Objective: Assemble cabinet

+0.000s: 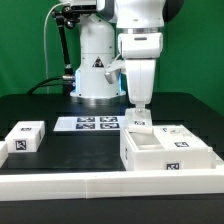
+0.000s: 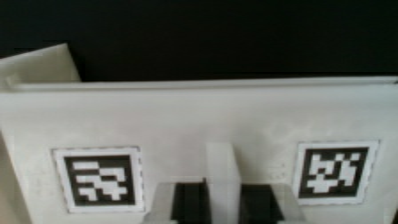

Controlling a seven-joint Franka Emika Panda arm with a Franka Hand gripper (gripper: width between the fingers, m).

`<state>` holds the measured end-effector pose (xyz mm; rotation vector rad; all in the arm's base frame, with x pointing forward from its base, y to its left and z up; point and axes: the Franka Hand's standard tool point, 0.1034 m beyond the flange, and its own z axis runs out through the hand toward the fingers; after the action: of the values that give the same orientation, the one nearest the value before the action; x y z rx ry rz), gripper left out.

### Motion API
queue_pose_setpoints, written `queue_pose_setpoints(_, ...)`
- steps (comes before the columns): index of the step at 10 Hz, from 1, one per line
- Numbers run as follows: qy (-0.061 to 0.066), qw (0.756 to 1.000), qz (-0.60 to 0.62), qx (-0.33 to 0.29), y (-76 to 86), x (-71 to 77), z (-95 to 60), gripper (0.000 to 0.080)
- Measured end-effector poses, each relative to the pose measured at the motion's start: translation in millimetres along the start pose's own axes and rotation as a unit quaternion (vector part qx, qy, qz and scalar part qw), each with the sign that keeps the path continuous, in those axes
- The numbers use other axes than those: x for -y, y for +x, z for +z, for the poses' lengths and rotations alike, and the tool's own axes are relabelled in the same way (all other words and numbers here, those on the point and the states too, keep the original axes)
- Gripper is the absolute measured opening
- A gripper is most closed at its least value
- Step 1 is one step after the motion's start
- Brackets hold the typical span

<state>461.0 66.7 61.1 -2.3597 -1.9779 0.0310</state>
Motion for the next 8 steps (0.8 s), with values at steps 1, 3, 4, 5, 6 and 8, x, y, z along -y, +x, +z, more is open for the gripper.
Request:
queue_pose_setpoints(1, -0.001, 1.000, 0.000, -0.001, 0.5, -0.7, 0.3, 0.0070)
queue_pose_setpoints(3, -0.001, 1.000, 0.000, -0.001, 0.4, -0.7, 0.5, 0.0070)
queue_pose_setpoints(4, -0.001, 1.000, -0.004, -0.001, 0.1, -0.8, 0.5, 0.0070)
queue_pose_setpoints(5, -0.003, 1.000, -0.031, -0.001, -2.1, -1.5, 0.5, 0.0070)
queue_pose_setpoints(6, -0.013, 0.999, -0.044, -0.006, -3.6, -1.2, 2.1, 0.0070)
queue_pose_setpoints(8, -0.014, 0.998, -0.065, -0.005, -7.2, -2.8, 1.9, 0.0070)
